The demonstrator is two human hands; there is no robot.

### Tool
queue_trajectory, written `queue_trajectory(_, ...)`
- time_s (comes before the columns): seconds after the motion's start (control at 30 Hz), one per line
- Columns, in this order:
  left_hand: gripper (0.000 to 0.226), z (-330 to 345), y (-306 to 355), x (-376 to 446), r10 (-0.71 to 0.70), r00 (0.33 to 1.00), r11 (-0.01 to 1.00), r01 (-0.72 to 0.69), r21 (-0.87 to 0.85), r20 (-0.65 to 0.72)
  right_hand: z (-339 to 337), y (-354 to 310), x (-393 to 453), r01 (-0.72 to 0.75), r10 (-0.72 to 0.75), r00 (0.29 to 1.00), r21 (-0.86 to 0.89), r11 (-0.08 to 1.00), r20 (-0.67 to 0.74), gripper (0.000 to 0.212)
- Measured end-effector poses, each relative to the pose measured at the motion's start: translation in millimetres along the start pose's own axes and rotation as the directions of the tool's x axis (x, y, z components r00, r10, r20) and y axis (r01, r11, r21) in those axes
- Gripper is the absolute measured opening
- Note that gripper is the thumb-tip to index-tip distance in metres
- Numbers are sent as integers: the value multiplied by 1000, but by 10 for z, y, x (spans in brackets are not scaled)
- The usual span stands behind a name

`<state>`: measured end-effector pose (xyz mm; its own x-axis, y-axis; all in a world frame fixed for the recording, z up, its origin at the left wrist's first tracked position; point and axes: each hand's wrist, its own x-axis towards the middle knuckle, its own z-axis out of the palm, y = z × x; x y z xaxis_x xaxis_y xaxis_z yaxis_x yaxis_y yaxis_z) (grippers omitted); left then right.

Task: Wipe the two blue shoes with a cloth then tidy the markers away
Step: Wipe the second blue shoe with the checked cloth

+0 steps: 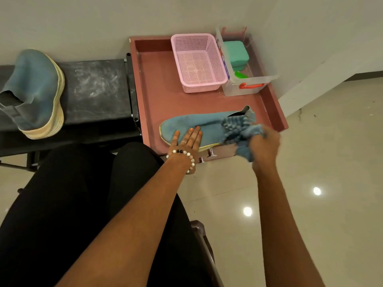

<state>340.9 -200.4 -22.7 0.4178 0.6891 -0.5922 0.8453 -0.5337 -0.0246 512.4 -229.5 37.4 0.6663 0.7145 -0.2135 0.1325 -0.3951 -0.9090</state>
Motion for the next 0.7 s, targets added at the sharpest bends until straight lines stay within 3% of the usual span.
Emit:
queue_trajectory(0.07,101,15,-7,6,-2,1000,1000,2,-9,-10,-114,11,94,126,-150,949,-101,987,-277,20)
queue_trajectory(0.1,101,16,-12,10,0,1000,1000,0,-14,-9,-123,75,161,175,-238,925,-223,959,-297,22)
queue_trajectory(0.13,101,17,-10,8,0,1000,1000,-1,-16,-7,-104,162,220,214,-323,919,-399,892,-228,26)
queue_trajectory(0.2,100,16,-5,7,-4,1000,1000,4,-7,-7,29,408,238,305,-370,927,-700,646,62,33)
queue_trajectory(0.23,101,12,-3,6,-4,1000,1000,4,-7,-4,98,519,226,359,-360,916,-766,533,178,41)
queue_trajectory(0.3,102,18,0,10,-7,1000,1000,7,-6,-6,191,597,228,396,-350,898,-833,385,265,51)
queue_trajectory(0.4,100,17,-3,-4,-8,1000,1000,8,3,-8,232,480,273,441,-388,857,-873,209,340,30)
queue_trajectory(0.47,99,19,5,-7,-13,1000,1000,13,8,-11,250,436,289,478,-435,827,-853,212,356,17)
queue_trajectory(0.6,98,7,23,-13,-18,1000,1000,18,19,-10,422,469,107,619,-414,780,-675,402,469,6)
queue_trajectory(0.7,96,4,-3,-9,-2,1000,1000,2,12,-12,371,509,195,731,-379,683,-579,362,625,20)
